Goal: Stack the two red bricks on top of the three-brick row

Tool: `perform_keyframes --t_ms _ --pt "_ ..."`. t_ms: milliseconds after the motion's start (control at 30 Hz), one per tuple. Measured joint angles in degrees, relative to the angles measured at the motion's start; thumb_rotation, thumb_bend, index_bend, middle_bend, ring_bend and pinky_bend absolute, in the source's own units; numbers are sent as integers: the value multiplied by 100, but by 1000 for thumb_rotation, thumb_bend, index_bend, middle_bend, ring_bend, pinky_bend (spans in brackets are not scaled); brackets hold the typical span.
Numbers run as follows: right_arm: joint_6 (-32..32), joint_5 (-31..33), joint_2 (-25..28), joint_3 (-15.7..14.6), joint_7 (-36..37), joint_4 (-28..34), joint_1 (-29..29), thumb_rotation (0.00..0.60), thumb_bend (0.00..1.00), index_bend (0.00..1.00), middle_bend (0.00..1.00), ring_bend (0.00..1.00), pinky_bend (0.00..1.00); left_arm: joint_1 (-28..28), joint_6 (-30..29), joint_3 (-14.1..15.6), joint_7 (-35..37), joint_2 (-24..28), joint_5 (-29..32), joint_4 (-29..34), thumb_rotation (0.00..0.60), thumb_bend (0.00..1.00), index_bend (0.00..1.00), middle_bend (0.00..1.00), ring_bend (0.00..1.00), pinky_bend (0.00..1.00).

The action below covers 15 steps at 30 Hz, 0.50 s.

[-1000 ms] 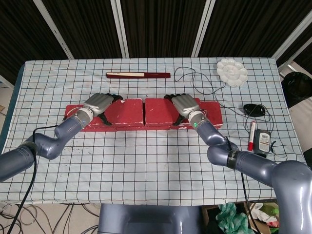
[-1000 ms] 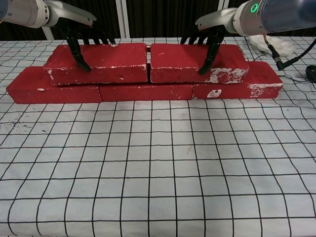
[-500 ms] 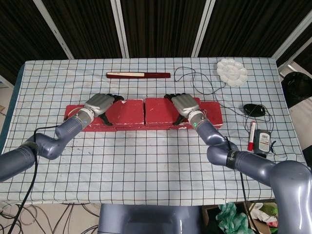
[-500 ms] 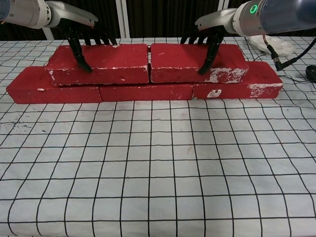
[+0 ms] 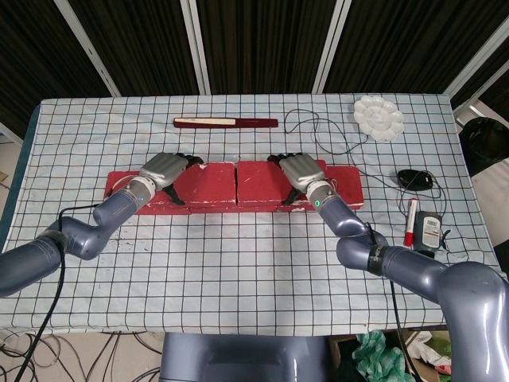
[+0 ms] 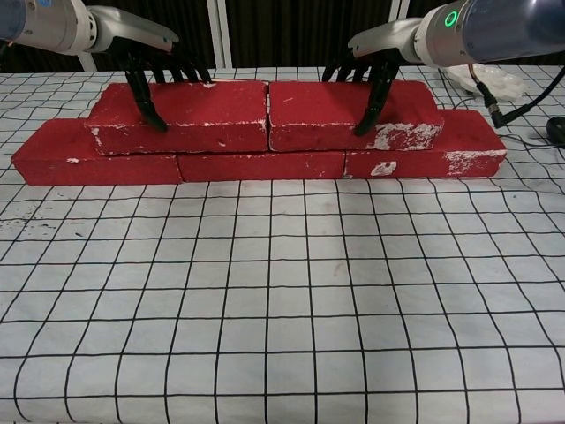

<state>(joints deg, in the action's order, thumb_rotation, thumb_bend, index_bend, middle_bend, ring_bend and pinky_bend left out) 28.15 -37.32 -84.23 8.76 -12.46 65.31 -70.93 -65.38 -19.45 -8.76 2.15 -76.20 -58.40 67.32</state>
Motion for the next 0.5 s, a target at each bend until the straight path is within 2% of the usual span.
perform_keyframes --t_ms 500 --pt "-41 -28 -21 -3 69 -16 -22 600 121 137 214 203 211 -49 -16 28 34 -76 6 -94 600 179 179 235 124 249"
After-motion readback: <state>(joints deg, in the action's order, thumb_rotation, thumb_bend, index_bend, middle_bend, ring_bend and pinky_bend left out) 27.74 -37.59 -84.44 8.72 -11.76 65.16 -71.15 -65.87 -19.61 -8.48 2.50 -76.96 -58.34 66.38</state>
